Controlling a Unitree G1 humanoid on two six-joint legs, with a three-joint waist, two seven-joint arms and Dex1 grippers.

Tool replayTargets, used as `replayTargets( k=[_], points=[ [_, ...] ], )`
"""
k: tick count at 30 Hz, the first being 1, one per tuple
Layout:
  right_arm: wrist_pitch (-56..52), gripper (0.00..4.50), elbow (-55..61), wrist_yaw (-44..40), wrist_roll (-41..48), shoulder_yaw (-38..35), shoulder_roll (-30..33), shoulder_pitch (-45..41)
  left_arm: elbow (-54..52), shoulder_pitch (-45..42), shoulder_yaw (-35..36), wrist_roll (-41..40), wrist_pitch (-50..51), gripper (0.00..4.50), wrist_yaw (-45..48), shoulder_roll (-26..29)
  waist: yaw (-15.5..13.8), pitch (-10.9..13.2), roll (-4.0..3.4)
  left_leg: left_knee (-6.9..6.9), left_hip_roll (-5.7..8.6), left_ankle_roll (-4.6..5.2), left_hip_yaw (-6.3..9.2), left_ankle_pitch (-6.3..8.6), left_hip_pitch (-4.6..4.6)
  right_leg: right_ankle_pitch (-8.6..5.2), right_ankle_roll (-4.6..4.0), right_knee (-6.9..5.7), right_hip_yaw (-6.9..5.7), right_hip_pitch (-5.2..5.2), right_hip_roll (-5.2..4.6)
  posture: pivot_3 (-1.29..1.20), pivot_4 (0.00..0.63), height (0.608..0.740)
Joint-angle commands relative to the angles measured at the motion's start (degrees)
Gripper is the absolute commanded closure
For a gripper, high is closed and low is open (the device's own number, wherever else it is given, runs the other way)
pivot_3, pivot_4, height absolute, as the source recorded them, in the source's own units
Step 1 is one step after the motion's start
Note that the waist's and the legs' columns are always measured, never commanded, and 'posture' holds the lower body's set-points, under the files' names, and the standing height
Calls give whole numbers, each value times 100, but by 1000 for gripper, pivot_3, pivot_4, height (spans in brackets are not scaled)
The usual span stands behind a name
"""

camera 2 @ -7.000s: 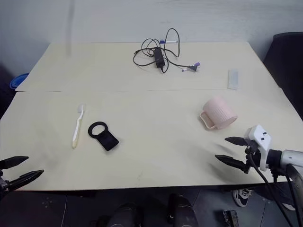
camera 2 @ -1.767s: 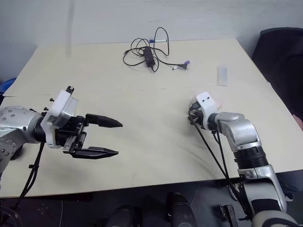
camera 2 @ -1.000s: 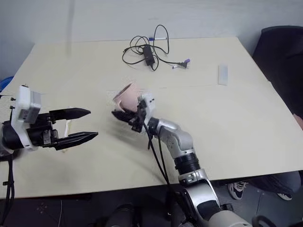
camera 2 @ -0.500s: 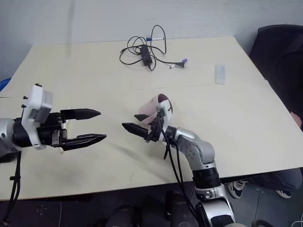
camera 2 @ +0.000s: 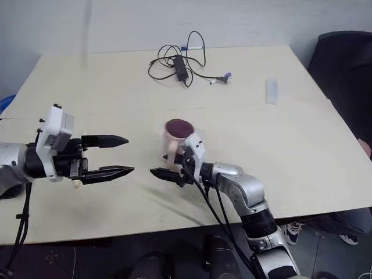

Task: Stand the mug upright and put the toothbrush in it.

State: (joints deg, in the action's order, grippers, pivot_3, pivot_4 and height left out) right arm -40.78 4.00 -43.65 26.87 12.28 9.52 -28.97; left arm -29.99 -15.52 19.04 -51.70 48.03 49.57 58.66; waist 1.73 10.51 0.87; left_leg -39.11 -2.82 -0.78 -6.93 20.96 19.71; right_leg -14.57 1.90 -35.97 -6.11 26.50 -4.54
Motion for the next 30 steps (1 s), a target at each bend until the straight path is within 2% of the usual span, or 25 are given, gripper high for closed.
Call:
replayTargets(
  k=[1,4,12,18,24,30],
  points=[
    [416,1637,-149,-82,-230,180,-52,-235,-101,-6,132,-23,-65,402,8,33,3,0,0,0,0,1,0,0,0,0,0,0,0,0,-1,0,150,740],
    [655,2582,-311,-130,-453,309,-24,-308,-123,24,183,-31,-44,402,-4,42,-1,0,0,0,-1,0,2,0,1,0,0,0,-2,0,0,0,150,740],
    [610,2582,-337,-276,-491,316,110,-232,-153,110,235,-29,-37,402,-45,25,-1,0,0,0,-5,1,2,0,1,0,0,-1,-1,0,-1,0,150,740],
    [490,825,70,-309,-547,388,359,-108,-144,193,219,-26,-51,402,-85,-34,1,0,0,0,-8,1,3,0,1,0,0,0,-1,0,-1,0,150,740],
    [311,825,696,-169,-592,162,908,148,-197,383,333,-61,-28,402,-108,-24,-13,0,0,0,-8,1,3,0,1,0,0,0,-2,0,-3,0,150,740],
    [-127,825,1647,-399,-223,-570,2074,822,-38,984,1428,-371,387,402,-964,-482,-27,1,-1,0,-8,6,3,2,2,1,2,10,-2,-1,-7,0,150,740]
  ],
)
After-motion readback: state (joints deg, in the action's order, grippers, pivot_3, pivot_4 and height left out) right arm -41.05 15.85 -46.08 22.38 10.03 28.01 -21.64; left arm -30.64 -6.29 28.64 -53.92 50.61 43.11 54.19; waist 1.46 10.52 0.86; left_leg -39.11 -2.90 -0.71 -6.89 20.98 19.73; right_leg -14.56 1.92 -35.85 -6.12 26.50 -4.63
